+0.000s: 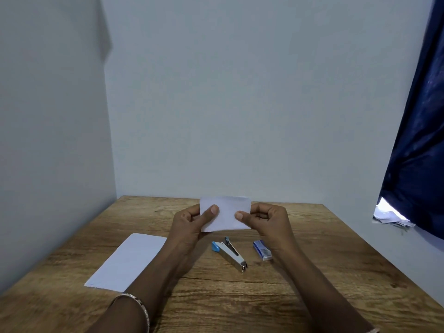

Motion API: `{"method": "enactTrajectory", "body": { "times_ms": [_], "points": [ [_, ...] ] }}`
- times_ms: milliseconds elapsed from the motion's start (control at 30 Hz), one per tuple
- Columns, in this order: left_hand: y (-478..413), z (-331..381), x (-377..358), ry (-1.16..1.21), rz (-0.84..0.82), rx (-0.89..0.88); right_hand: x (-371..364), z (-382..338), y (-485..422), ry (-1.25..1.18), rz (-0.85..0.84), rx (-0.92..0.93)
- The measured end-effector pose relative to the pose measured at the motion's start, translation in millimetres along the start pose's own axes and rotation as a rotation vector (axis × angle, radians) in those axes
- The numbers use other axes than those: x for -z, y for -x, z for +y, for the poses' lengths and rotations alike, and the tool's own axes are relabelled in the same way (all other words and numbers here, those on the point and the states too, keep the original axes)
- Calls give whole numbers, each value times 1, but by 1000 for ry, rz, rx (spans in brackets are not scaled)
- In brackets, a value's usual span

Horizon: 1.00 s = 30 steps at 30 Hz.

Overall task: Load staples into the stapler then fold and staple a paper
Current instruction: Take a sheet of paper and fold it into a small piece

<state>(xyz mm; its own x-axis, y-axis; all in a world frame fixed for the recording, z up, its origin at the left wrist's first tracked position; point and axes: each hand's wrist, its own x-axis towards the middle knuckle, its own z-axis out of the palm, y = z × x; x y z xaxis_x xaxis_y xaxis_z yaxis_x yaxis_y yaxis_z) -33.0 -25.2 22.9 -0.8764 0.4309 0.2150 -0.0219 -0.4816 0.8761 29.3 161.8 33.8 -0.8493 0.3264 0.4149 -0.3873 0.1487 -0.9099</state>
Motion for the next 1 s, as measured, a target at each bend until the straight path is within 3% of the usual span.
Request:
{"method": "enactTrajectory", "body": {
  "times_ms": [1000],
  "points": [
    [-7, -8, 3, 65, 76, -20, 0, 6, 1, -56, 4, -67]
  ]
}}
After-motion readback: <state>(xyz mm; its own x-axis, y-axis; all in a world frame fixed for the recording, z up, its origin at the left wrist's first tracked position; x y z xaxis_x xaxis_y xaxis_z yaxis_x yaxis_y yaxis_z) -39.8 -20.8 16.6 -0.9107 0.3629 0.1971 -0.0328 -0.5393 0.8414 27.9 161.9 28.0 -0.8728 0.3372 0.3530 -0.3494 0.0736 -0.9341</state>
